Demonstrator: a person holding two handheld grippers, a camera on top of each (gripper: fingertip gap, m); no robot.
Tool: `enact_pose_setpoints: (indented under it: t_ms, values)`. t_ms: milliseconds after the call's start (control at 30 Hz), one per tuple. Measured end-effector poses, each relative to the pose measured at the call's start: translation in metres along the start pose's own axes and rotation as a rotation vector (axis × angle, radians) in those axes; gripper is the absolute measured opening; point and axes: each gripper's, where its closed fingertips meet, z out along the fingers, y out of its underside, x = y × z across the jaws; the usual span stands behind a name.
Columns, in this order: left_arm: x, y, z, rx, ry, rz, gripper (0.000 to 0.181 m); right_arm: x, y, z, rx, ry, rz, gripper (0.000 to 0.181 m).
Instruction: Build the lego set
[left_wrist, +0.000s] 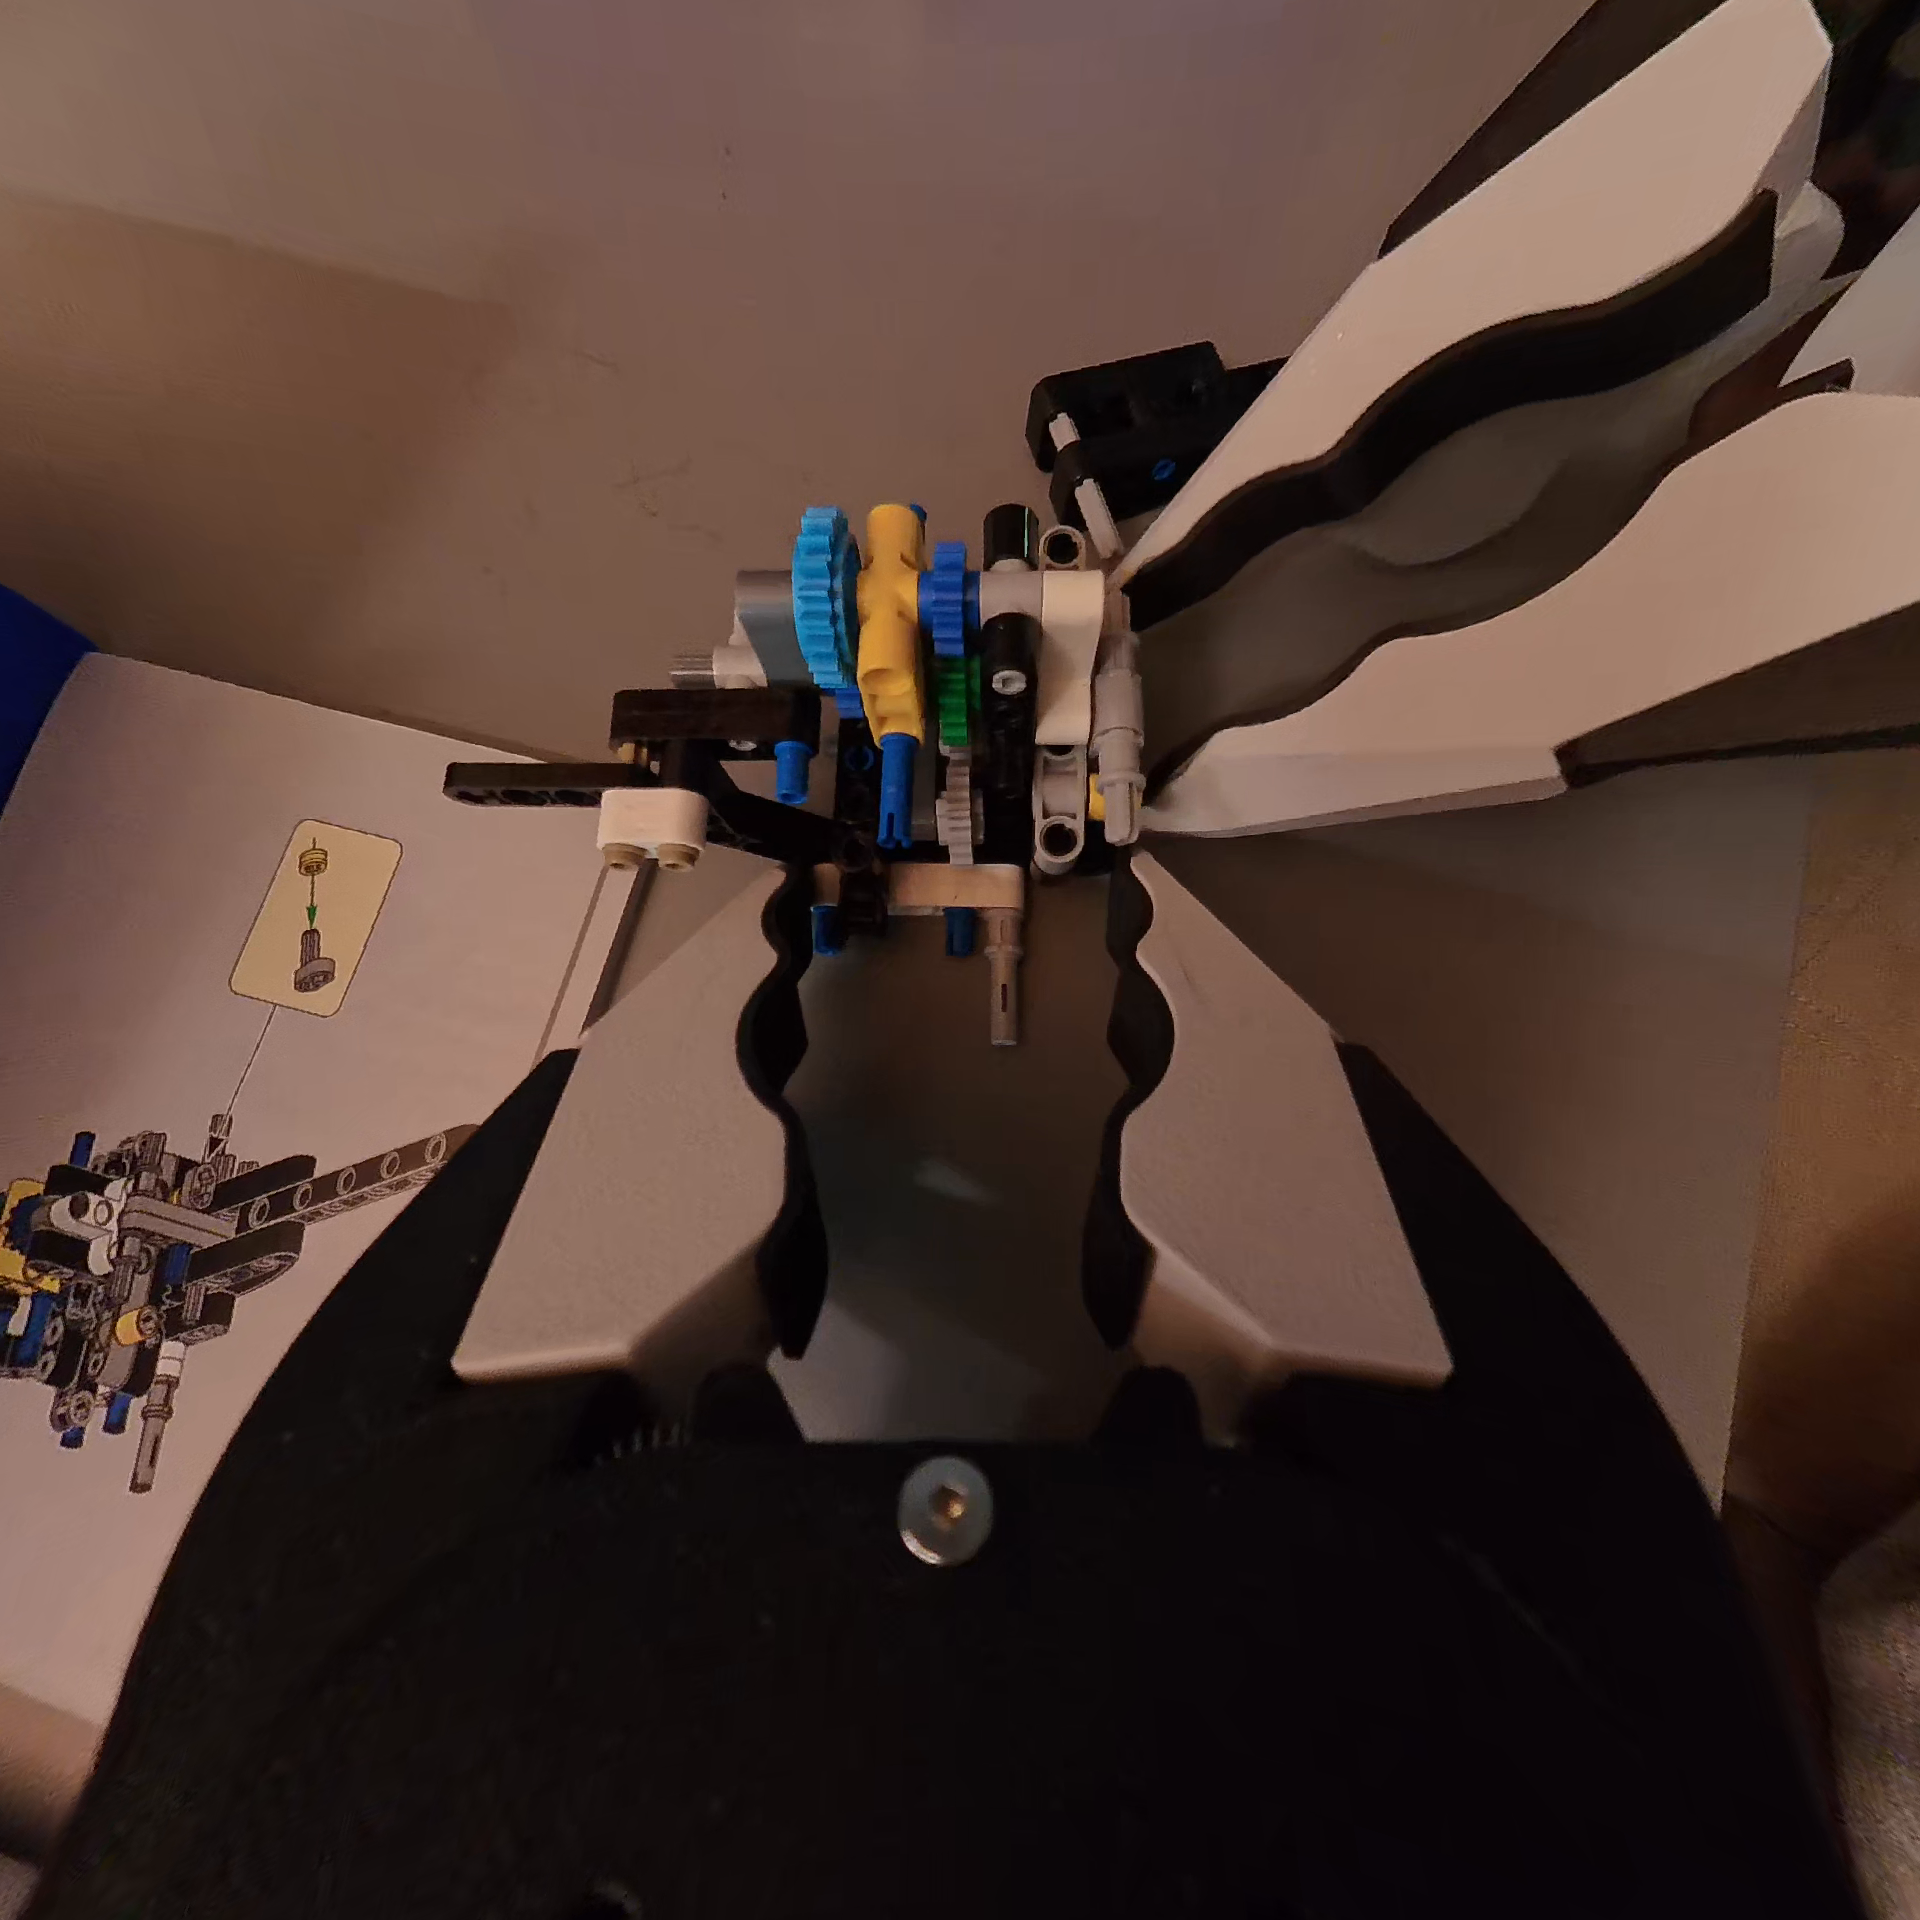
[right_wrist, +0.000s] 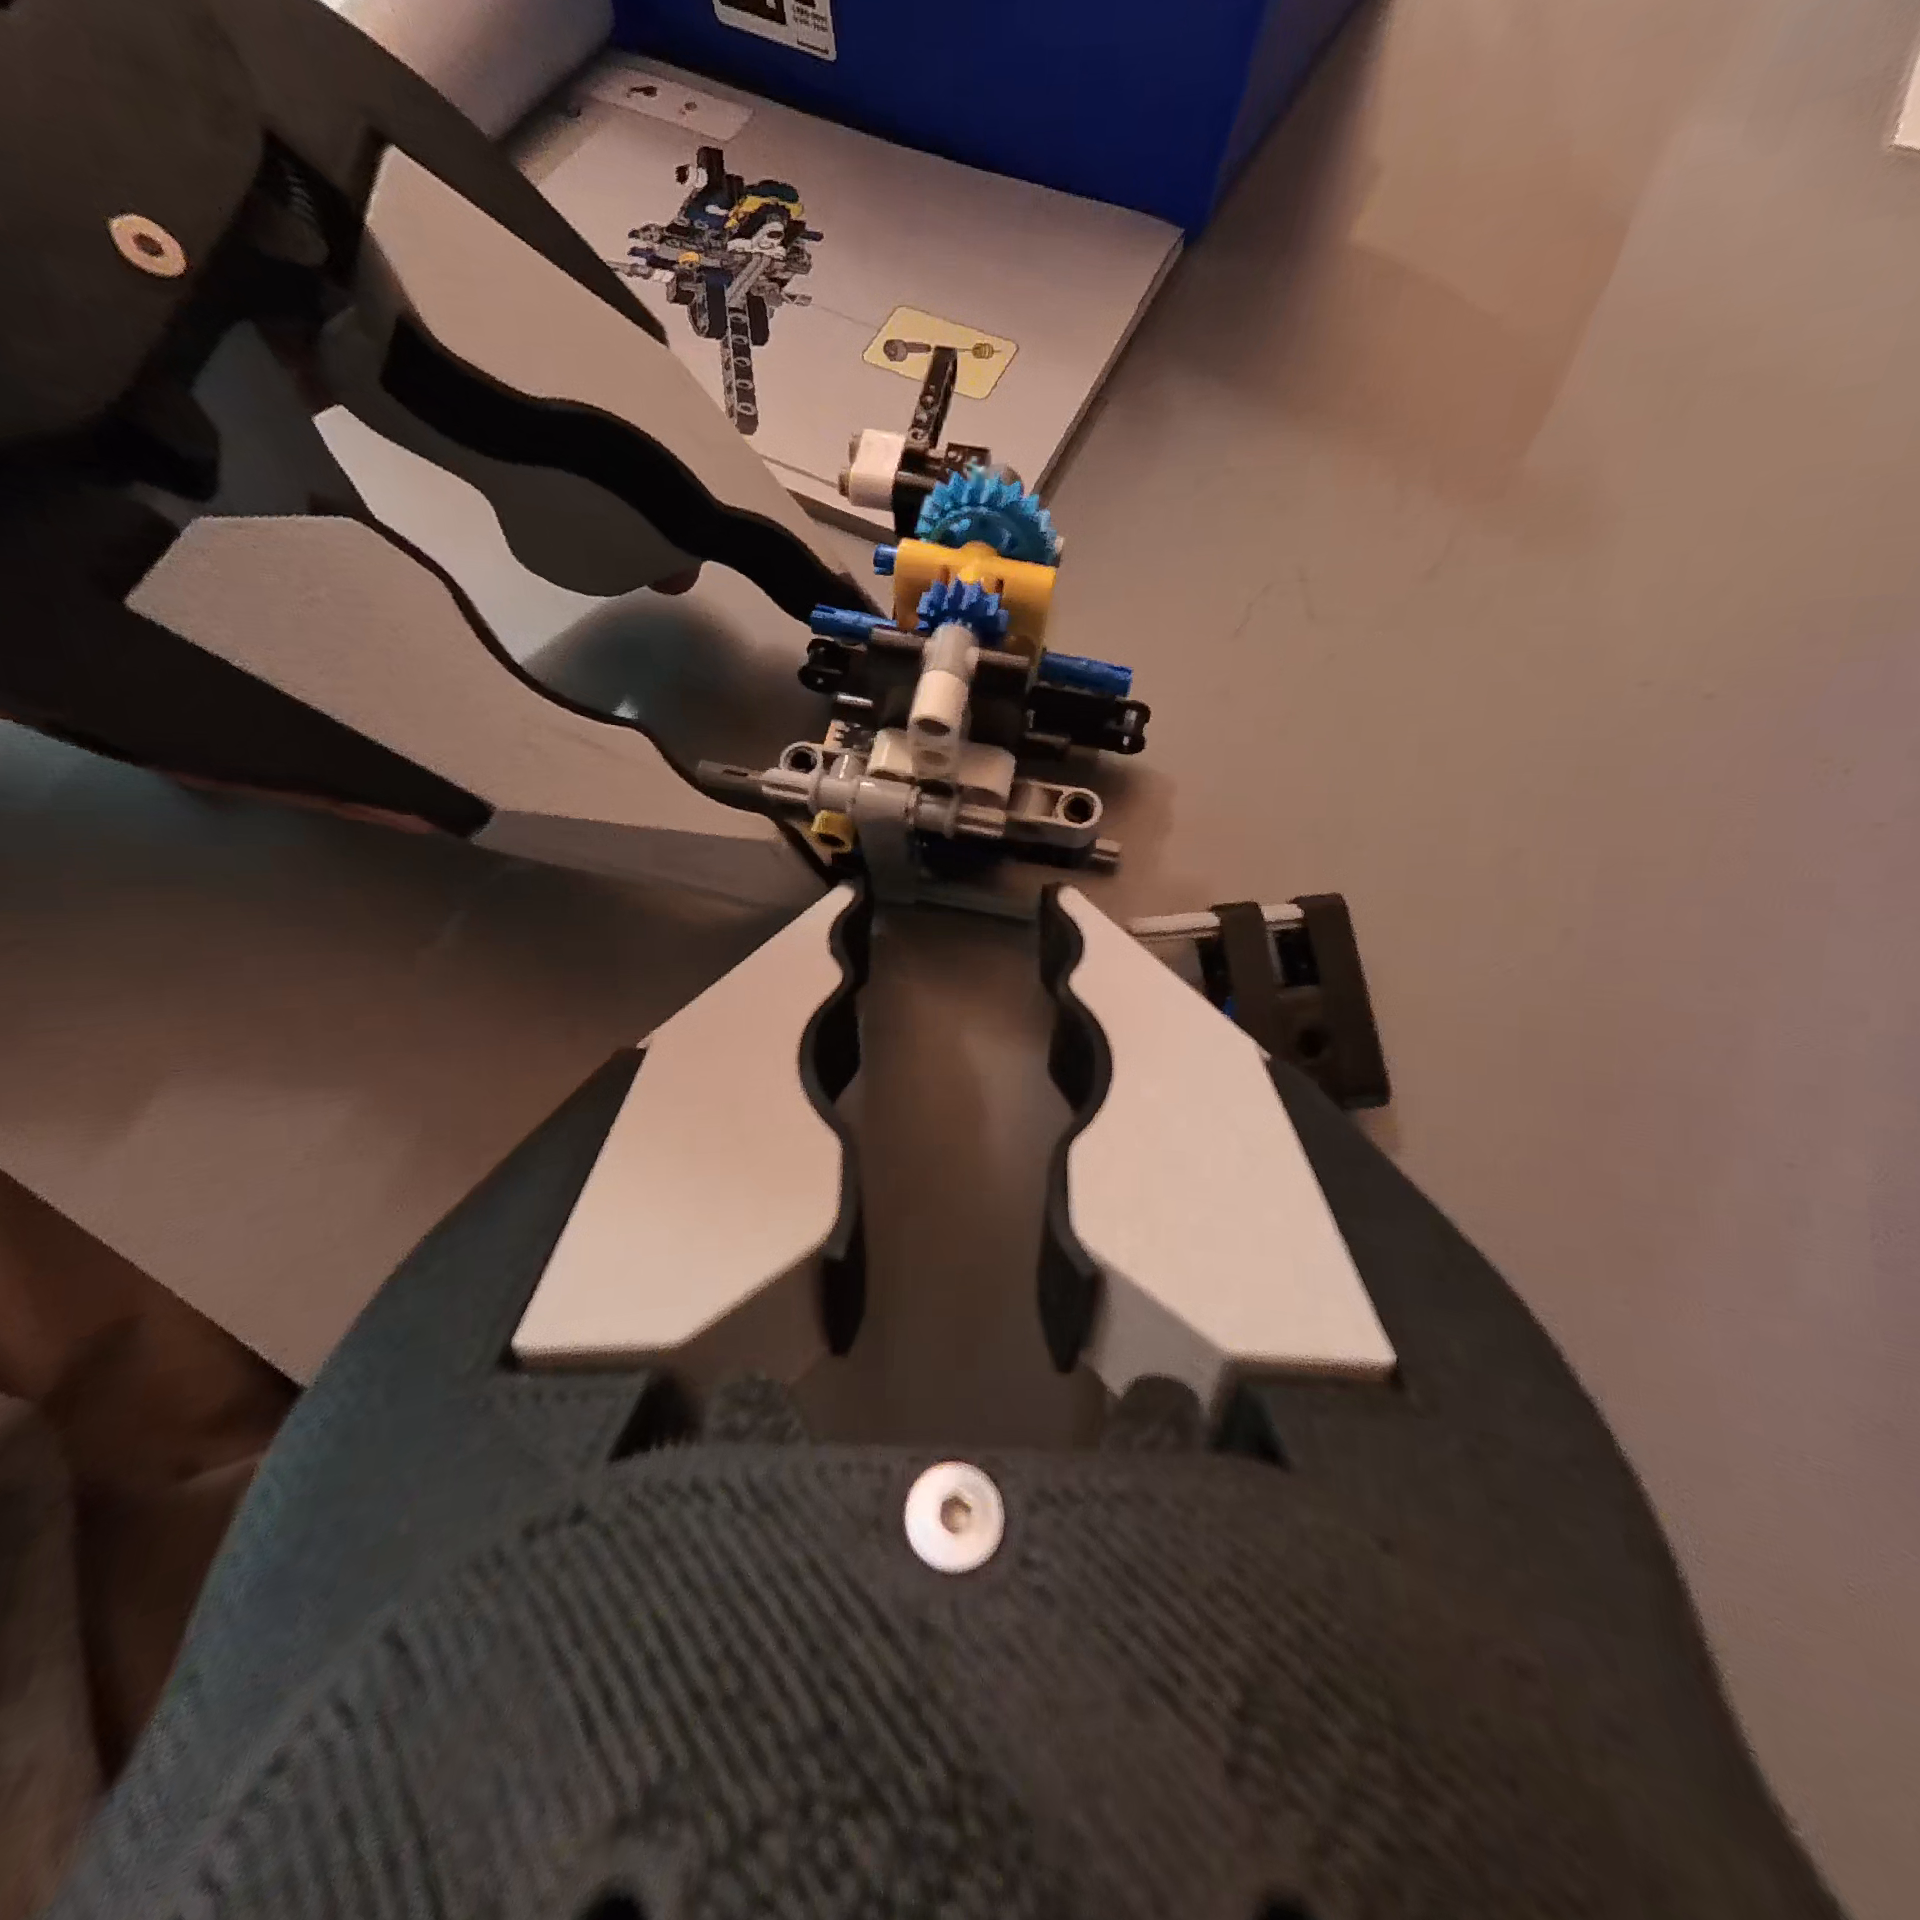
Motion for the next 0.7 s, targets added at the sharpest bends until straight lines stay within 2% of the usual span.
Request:
enact_pose_setpoints:
  t_ms: [200, 700]
  values:
    - [0.0002, -0.0001, -0.0001, 0.0, -0.002, 0.003, 0.058, -0.0033, -0.0014, 0.0023, -0.004, 0.006, -0.022, 0.026]
    - [0.0006, 0.0, -0.0002, 0.0, -0.001, 0.002, 0.058, 0.0018, 0.0001, 0.0017, -0.007, 0.029, 0.011, 0.034]
